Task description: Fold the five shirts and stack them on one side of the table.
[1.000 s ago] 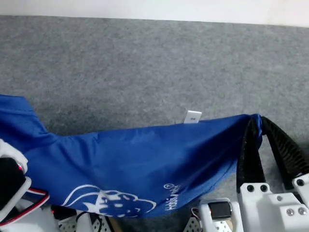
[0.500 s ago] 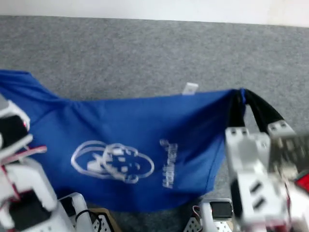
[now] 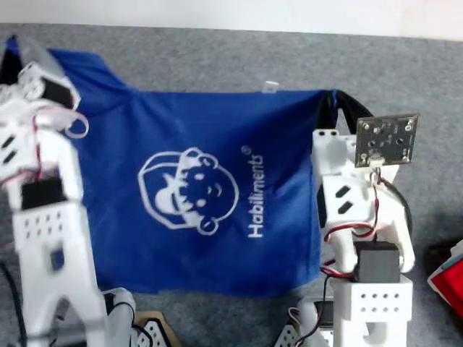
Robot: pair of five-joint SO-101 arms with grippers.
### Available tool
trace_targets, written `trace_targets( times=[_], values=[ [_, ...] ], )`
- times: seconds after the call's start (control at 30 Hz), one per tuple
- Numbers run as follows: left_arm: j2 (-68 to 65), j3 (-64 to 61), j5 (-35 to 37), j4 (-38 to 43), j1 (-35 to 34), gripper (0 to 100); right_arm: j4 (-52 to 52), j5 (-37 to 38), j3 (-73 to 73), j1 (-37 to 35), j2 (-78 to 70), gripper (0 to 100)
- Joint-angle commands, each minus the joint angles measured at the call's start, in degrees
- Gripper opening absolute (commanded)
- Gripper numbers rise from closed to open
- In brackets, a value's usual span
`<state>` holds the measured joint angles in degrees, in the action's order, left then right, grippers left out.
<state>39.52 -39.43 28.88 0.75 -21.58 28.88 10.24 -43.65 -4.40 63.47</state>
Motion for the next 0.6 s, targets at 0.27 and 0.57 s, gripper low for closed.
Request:
trace_targets(
  times=[0.27, 0.57],
  values=[
    [-28.5, 29.3, 0.4, 1.5, 2.1, 1, -28.3, -0.4, -1.7, 5.6, -18.1, 0.7],
    [-46.7, 51.6, 0.4, 1.5, 5.8, 1, -40.7, -0.4, 8.3, 5.6, -37.5, 0.7]
  ],
)
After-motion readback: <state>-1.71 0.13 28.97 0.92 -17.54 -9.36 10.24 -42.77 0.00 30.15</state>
